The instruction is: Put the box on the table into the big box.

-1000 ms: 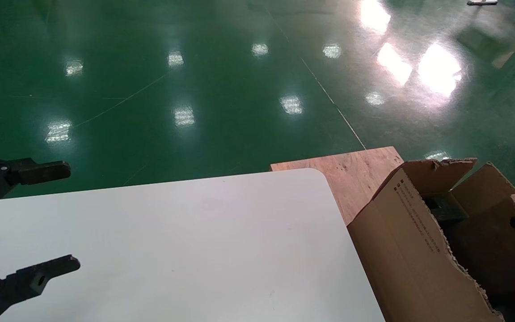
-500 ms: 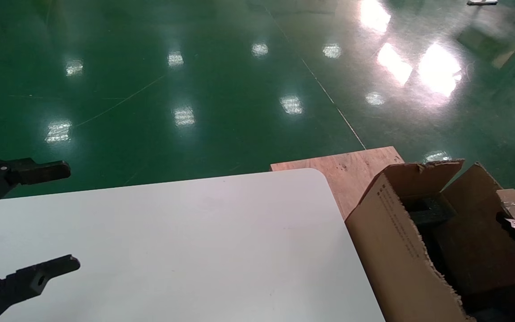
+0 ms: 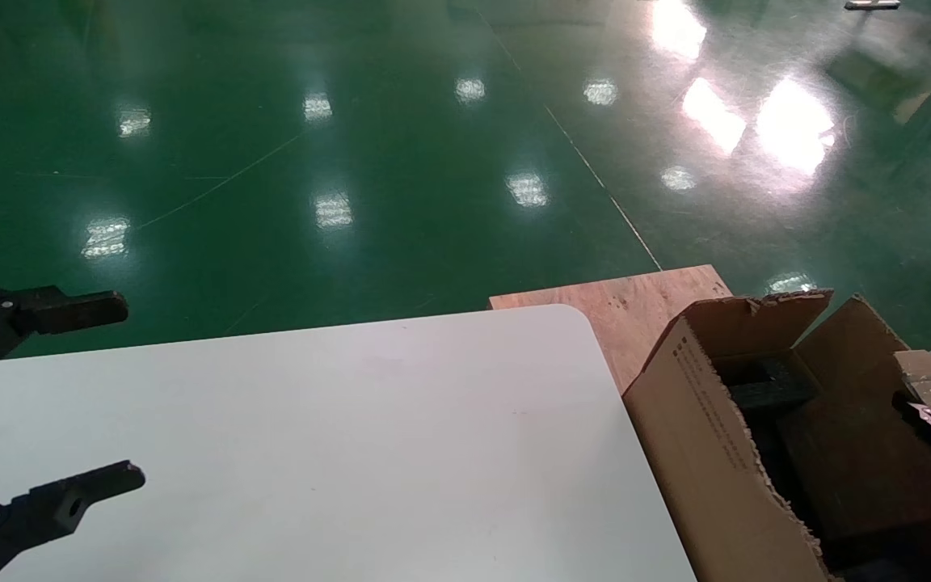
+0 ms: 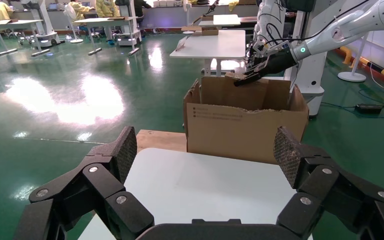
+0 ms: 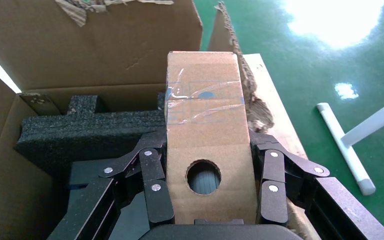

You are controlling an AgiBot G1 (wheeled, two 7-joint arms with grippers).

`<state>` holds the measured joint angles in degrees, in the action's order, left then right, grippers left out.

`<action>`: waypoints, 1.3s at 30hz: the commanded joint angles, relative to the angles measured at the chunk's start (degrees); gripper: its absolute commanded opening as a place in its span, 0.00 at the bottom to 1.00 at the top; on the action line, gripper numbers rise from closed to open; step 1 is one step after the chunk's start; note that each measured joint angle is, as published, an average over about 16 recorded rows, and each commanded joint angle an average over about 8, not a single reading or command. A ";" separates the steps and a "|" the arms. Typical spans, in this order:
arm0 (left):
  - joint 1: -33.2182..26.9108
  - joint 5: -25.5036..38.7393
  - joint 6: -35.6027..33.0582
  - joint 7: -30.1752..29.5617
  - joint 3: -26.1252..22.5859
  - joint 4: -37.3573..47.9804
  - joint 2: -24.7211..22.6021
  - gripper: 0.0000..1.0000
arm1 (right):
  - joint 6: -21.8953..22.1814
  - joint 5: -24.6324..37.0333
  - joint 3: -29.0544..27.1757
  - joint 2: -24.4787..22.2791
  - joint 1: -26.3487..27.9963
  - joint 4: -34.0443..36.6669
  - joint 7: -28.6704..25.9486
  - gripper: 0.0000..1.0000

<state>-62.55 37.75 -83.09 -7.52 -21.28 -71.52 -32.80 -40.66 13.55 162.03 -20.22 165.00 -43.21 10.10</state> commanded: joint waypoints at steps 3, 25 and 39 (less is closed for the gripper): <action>0.00 0.00 0.00 0.00 0.00 0.00 0.00 1.00 | -0.30 0.17 -0.06 -0.30 -0.04 -0.05 -0.19 0.01; 0.01 -0.01 0.01 0.01 0.01 0.01 0.00 1.00 | -3.34 1.38 -0.63 0.97 -0.83 2.39 -0.04 1.00; 0.01 -0.01 0.01 0.01 0.01 0.01 0.00 1.00 | -3.17 1.25 -0.64 0.90 -0.79 2.16 -0.07 1.00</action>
<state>-62.54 37.74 -83.08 -7.51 -21.27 -71.51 -32.80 -43.83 14.81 161.40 -19.32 164.21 -41.05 10.03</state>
